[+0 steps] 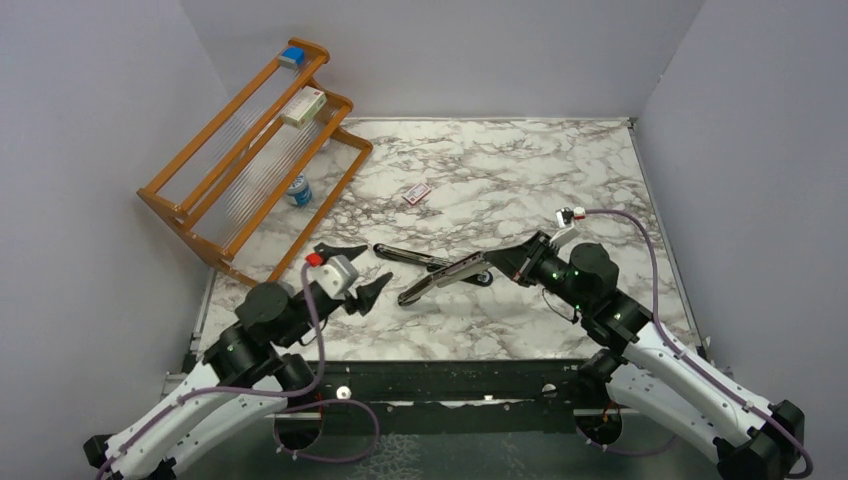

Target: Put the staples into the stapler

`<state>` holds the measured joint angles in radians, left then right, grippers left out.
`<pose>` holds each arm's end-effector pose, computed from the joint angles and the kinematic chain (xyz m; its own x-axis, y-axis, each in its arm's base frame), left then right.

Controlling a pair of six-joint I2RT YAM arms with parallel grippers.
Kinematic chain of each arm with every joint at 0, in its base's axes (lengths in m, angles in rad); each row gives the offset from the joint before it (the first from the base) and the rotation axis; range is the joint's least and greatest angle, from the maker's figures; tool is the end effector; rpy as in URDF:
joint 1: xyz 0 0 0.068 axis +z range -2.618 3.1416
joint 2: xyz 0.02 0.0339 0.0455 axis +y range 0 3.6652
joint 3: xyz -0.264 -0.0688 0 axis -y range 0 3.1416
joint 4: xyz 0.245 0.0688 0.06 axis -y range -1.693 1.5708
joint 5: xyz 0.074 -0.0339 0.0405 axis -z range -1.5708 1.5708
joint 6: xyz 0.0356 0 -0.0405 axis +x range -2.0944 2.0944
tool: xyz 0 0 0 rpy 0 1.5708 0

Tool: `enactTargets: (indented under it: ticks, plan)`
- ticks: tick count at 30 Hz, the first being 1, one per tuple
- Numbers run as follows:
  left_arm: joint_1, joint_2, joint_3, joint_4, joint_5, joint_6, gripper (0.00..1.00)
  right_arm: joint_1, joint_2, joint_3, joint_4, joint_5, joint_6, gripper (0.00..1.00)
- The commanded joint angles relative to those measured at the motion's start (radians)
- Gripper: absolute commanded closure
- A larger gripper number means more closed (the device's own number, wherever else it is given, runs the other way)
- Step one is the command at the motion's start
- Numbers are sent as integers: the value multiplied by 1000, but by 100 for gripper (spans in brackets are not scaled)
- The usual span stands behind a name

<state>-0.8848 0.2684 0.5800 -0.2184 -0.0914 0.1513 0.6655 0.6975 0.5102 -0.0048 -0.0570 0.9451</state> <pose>0.0590 -0.0670 0.3259 0.1657 0.0345 -0.9856 0.6960 0.7040 0.1417 0.1380 0.1109 0.2755 -0.6233 0.5395 -0.5661 -0.2651 0.5353 0.8020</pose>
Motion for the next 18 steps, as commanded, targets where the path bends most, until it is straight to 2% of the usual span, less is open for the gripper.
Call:
enactTargets:
  ticks: [1, 8, 13, 18]
  plan:
    - [3, 183, 4, 97, 274, 76, 32, 0, -39, -17, 158, -66, 97, 99]
    - [4, 411, -22, 283, 441, 166, 32, 0, -69, -55, 215, -99, 102, 99]
    - [3, 525, 1, 298, 552, 211, 36, 0, -90, -67, 241, -105, 98, 99]
    - [3, 581, 1, 286, 582, 238, 41, 0, -96, -69, 263, -130, 81, 99]
